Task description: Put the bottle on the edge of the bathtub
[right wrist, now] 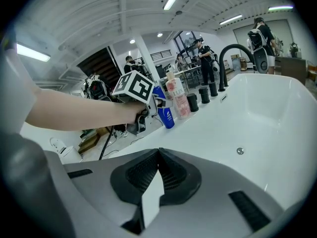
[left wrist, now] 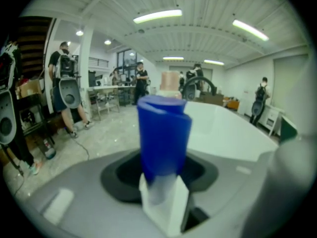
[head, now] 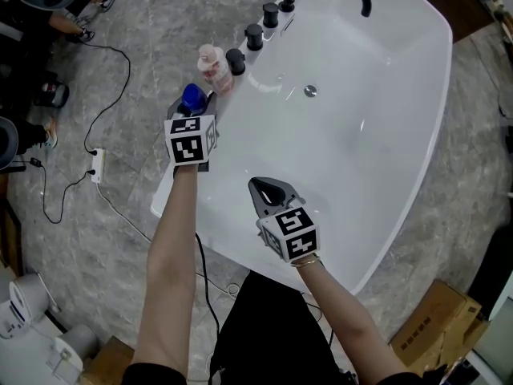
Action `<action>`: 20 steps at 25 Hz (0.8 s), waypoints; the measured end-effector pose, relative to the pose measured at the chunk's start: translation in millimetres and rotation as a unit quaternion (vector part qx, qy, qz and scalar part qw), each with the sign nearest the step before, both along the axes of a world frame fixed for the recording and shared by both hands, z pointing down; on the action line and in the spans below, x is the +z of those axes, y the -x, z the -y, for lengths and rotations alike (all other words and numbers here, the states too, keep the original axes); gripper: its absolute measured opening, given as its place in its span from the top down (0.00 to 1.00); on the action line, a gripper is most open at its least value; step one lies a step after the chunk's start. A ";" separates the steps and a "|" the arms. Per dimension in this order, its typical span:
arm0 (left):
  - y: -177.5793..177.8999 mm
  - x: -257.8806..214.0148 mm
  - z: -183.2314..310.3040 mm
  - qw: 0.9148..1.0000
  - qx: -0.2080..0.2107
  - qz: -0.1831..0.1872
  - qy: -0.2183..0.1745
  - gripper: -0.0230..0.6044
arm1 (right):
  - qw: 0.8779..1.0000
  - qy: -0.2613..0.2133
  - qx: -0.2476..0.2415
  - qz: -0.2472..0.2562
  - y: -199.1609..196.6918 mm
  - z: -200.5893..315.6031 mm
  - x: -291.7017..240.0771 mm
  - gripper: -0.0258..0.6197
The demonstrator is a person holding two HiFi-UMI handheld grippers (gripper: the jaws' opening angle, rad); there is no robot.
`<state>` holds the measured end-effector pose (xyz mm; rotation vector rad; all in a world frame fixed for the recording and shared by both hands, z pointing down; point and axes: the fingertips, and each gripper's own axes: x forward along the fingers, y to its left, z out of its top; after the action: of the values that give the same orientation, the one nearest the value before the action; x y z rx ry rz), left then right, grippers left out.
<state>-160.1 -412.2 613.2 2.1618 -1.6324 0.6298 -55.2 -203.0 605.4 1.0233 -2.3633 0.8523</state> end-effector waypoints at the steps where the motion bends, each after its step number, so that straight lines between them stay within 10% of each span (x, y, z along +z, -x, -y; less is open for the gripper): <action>1: 0.1 -1.1 -1.2 1.000 -0.001 -0.003 0.000 0.65 | 1.000 0.000 0.001 0.000 -0.2 -0.2 -0.9 0.96; 20: 6.8 -21.5 -75.8 0.999 -0.042 -0.019 0.005 0.68 | 0.999 -0.031 0.008 -0.001 -10.1 -6.1 -30.9 0.96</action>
<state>-166.8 -336.3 591.7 2.0724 -1.6875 0.5672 -45.1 -196.9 574.5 1.0686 -2.3964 0.7884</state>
